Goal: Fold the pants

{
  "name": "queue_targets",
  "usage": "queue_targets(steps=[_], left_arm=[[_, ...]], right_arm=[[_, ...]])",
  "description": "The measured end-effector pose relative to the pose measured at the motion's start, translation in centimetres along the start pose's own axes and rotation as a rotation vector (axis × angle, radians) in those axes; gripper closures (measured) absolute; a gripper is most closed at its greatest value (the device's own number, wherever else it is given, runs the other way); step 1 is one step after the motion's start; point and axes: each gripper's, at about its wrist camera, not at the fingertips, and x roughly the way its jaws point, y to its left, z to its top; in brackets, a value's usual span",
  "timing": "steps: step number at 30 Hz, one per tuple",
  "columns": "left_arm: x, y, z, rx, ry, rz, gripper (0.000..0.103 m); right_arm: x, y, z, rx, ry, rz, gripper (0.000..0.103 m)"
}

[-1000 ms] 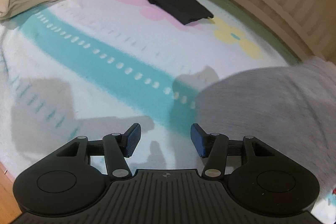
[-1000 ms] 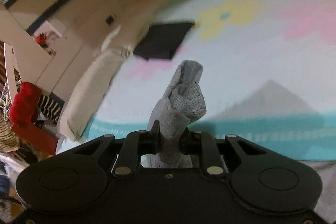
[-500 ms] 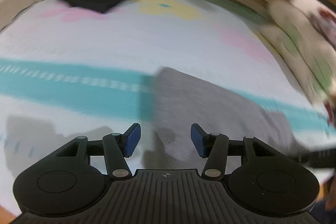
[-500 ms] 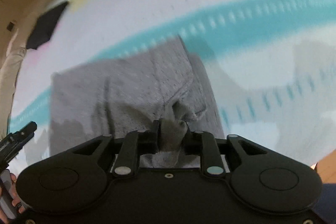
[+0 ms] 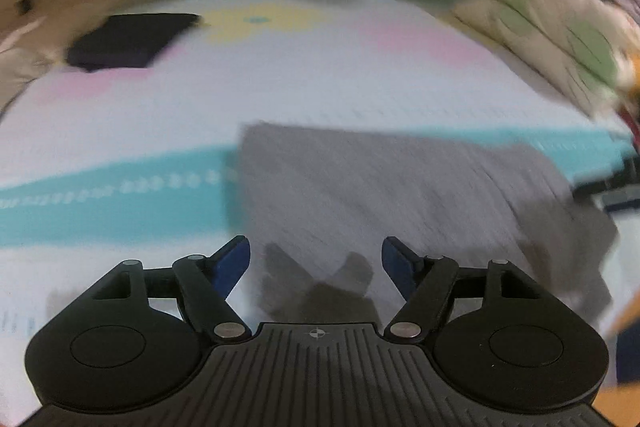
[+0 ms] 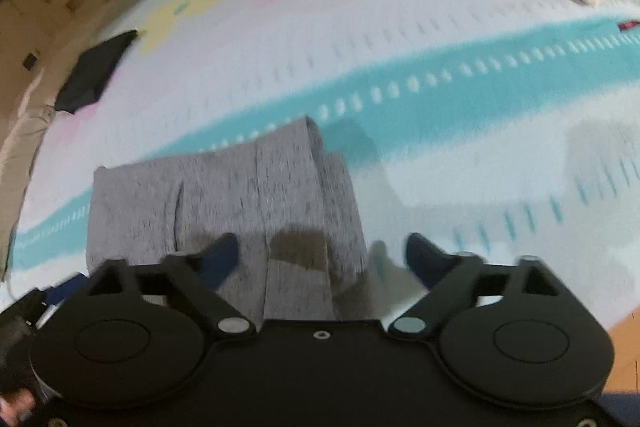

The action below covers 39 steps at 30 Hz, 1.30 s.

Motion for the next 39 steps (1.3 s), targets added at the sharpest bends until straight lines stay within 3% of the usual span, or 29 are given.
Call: queue_targets(steps=[3,9,12,15,18,22,27,34,39], left_arm=[[0.9,1.5,0.1,-0.062,0.047,0.0,0.032],[3.4,2.3,-0.7,-0.167,0.176,-0.073,0.029],[3.8,2.2,-0.7,-0.176,0.173,-0.077,0.021],[4.0,2.2,-0.7,-0.191,0.174,-0.08,0.015],[4.4,2.2,-0.8,-0.205,0.168,-0.104,0.0],[4.7,1.5,-0.6,-0.12,0.154,-0.108,0.001],[5.1,2.2,-0.5,-0.127,0.165,-0.144,0.001],[5.8,1.3,0.1,-0.125,0.156,-0.139,0.001],[6.9,1.1,1.3,-0.122,0.163,-0.212,0.001]], right_arm=[[1.1,-0.6,0.3,0.003,0.013,0.009,0.008],[3.5,-1.2,0.1,0.022,0.1,0.047,0.007],[4.3,-1.3,-0.1,0.045,0.12,0.068,0.0],[4.4,-1.4,-0.1,0.051,0.112,0.07,0.0],[4.4,-1.4,-0.3,0.043,0.097,0.095,0.0],[4.7,-1.4,-0.5,0.004,0.073,0.199,0.0],[4.9,-1.3,-0.6,-0.001,0.079,0.279,0.0],[5.6,-3.9,-0.2,0.169,0.062,0.44,0.0],[6.6,-3.1,-0.2,0.105,0.127,0.559,0.0]])
